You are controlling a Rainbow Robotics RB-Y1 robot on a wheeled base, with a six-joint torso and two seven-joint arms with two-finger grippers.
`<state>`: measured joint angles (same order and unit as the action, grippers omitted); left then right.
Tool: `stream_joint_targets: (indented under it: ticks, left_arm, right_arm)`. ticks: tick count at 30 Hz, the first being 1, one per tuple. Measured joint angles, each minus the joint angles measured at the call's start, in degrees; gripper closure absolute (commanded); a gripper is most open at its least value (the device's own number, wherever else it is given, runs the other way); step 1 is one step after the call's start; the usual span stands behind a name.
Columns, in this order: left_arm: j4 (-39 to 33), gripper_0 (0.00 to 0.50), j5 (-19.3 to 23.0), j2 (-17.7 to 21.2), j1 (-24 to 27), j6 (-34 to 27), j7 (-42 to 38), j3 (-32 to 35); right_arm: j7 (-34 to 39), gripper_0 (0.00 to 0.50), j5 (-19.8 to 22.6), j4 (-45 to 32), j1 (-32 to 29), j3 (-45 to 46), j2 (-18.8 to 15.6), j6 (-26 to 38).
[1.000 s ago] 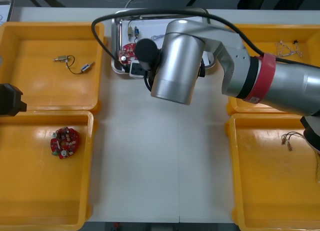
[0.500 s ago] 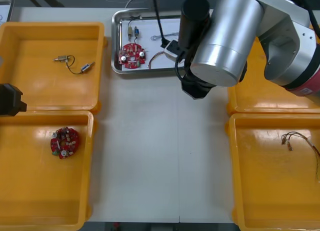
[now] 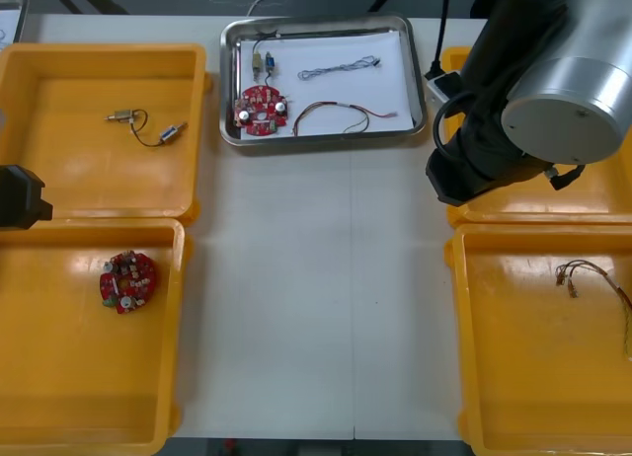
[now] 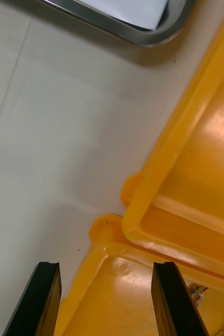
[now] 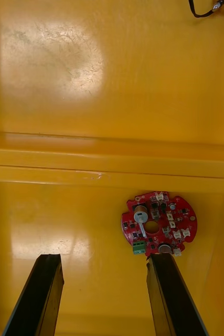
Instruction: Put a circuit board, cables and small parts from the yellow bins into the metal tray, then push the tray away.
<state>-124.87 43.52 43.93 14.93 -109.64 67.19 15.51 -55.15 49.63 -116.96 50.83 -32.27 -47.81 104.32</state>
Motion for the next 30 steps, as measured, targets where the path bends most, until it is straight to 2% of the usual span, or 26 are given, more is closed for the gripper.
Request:
stream_joint_targets:
  ticks: [11,18,30]
  left_arm:
    - [-0.02,0.028,0.0,0.0,0.0,0.0,0.0,0.0]
    - [-0.02,0.027,0.0,0.0,0.0,0.0,0.0,0.0]
    - [-0.03,0.03,0.0,0.0,0.0,0.0,0.0,0.0]
  right_arm:
    - [3.05,0.0,0.87,-6.58,-14.03,12.9,-5.09,0.5]
    - [3.05,0.0,1.91,-6.76,-21.5,20.68,-5.62,0.52]
    - [3.05,0.0,3.7,-6.86,-29.24,28.81,-5.62,0.55]
